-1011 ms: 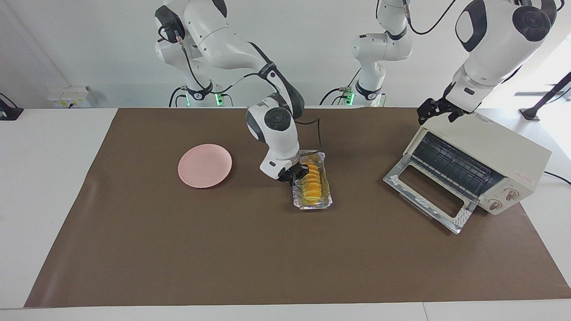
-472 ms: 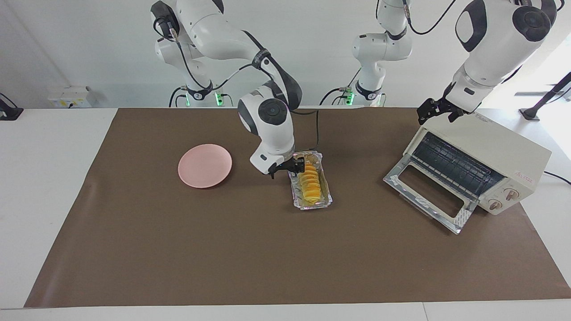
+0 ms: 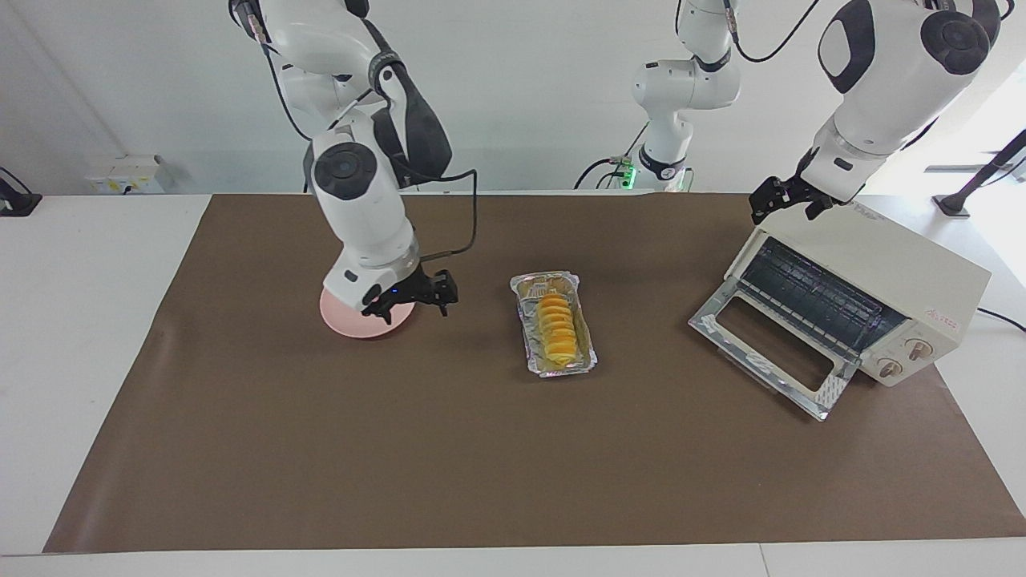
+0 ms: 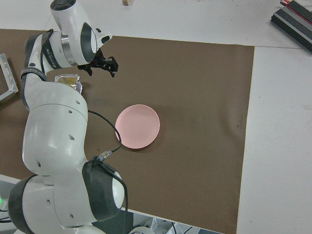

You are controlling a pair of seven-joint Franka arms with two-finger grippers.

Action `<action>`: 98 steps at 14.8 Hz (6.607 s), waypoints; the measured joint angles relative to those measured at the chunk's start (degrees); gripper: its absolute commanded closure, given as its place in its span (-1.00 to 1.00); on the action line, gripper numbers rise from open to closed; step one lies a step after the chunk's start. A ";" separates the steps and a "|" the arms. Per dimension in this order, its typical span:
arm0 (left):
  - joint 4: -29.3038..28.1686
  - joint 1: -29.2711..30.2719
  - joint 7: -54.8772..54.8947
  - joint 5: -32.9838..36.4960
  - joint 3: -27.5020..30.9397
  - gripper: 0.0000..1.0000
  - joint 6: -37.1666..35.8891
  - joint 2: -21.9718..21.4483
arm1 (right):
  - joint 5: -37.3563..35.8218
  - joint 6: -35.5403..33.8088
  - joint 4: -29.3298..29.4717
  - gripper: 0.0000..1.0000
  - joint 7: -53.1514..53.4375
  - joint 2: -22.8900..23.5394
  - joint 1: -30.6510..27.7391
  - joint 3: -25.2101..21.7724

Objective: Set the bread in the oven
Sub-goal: 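Release the tray and withdraw the right gripper to rest, then reach the left gripper to the foil tray and grasp its edge, then carry the foil tray into the open oven with the left gripper, then release the tray inside the oven and open the left gripper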

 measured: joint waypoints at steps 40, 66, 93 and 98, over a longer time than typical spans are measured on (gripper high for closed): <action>7.50 -31.61 -29.17 -6.65 -2.26 -1.00 37.00 31.43 | -0.59 -13.61 -10.01 -1.00 -18.51 -22.52 -14.44 -1.03; 10.90 -27.12 -40.70 -7.54 2.47 1.00 24.06 26.38 | -0.59 -13.61 -10.01 -1.00 -18.51 -22.52 -14.44 -1.02; -0.05 -16.01 -26.12 -1.74 24.37 1.00 15.96 20.49 | -0.59 -13.61 -10.01 -1.00 -18.51 -22.53 -14.44 -1.02; -2.15 -15.22 -25.42 -1.44 24.45 1.00 16.04 19.54 | -0.59 -13.61 -10.01 -1.00 -18.51 -22.53 -14.44 -1.02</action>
